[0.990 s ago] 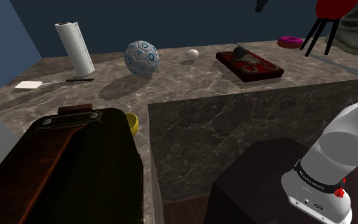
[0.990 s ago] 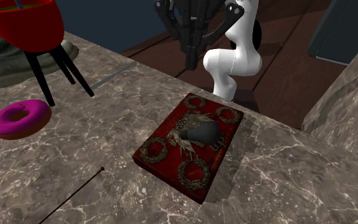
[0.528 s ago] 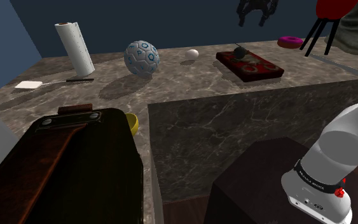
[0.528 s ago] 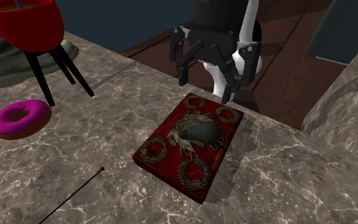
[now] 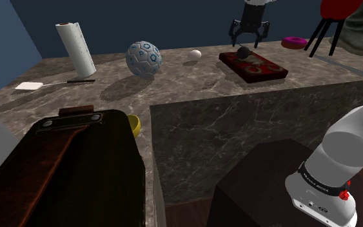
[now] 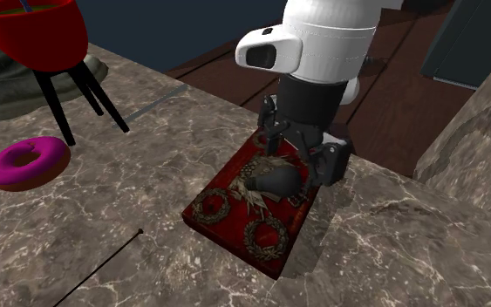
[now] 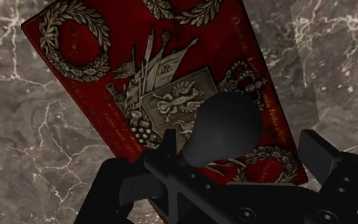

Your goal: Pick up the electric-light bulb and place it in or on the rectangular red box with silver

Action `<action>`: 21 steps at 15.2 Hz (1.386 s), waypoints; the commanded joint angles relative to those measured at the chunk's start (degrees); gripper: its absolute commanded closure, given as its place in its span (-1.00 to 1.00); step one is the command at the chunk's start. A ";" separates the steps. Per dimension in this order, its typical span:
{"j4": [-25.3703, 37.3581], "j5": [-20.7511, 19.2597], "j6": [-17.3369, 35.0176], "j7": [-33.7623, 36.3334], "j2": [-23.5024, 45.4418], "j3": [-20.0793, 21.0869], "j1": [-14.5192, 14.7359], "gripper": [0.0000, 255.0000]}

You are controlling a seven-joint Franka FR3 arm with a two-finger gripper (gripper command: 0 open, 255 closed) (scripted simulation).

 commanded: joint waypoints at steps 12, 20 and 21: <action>-4.45 -0.03 5.01 0.75 0.64 -0.02 -0.09 -1.00; -4.45 -0.03 5.01 0.75 0.64 -0.02 -0.09 1.00; -4.46 -0.03 5.01 0.76 0.64 -0.02 -0.09 1.00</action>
